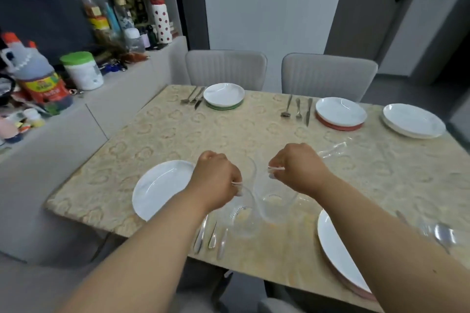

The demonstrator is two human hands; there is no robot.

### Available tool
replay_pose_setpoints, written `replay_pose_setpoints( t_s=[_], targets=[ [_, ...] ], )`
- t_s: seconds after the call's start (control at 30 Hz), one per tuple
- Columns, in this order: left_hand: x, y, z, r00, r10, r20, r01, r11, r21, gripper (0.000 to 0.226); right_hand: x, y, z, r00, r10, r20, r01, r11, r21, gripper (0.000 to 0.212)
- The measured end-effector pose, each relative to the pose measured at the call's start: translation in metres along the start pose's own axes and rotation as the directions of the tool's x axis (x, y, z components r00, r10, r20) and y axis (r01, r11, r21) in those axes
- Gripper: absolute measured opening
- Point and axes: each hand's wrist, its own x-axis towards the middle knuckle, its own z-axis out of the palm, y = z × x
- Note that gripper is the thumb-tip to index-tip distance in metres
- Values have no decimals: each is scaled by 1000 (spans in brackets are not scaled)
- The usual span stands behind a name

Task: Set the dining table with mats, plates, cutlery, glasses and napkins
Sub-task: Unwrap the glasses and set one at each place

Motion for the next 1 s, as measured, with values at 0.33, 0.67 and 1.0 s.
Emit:
replay_pose_setpoints(
  t_s=[0.33, 0.67, 1.0],
  targets=[
    [8, 35, 81, 988, 31, 152, -28, 999, -27, 27, -23, 58, 72, 990, 77, 118, -58, 986, -159, 17],
    [7, 28, 94, 978, 81, 192, -50, 985, -165, 33, -30, 54, 75, 954, 139, 267, -77, 970, -229, 29],
    [-4, 8, 87, 864, -425, 271, 495, 614, -614, 26, 11, 27, 60, 934, -83, 348, 126, 987, -101, 68]
  ],
)
